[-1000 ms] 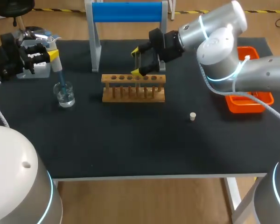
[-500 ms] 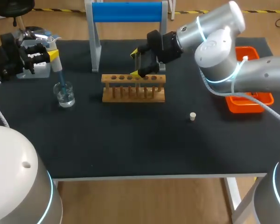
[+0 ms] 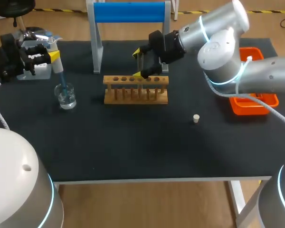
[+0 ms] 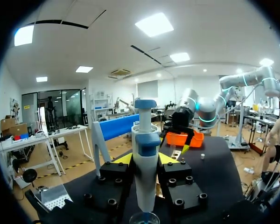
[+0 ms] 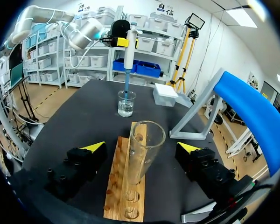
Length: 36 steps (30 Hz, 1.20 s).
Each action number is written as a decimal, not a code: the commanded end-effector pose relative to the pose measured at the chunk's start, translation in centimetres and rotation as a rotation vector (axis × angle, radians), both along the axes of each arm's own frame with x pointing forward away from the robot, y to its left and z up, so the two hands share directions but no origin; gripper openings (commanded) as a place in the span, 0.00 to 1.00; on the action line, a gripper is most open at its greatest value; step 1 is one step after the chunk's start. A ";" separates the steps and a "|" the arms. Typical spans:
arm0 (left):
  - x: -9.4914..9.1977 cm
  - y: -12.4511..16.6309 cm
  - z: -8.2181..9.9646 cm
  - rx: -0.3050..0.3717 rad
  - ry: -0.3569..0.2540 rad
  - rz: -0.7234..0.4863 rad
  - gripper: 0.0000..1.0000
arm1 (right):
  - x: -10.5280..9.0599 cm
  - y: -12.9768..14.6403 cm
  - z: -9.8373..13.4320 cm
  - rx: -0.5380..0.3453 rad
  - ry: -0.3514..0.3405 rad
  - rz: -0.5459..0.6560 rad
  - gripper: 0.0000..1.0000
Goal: Invert the test tube, pick up the pipette, mount the tip to pipette, aspirate from beaker and dispense into the tube, eject the tip, return the pipette, and cap with the stopper.
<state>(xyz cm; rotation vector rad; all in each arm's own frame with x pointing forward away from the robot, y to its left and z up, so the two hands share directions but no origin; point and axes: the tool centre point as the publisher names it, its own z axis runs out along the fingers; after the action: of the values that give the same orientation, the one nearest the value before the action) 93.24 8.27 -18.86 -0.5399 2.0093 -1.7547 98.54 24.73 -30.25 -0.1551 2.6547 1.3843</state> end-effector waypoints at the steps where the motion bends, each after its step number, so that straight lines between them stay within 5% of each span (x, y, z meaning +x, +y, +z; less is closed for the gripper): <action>1: 0.0 0.0 0.0 -0.001 0.000 -0.001 0.00 | 0.0 -0.3 0.2 -0.004 -0.002 0.006 1.00; 36: -0.1 0.0 0.3 0.001 -0.004 0.001 0.00 | -0.1 -0.7 0.1 -0.012 0.003 0.000 1.00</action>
<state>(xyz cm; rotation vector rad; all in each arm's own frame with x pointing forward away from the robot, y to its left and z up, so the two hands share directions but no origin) 93.25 8.26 -18.81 -0.5371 2.0086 -1.7541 98.50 24.17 -30.33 -0.1530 2.6625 1.3719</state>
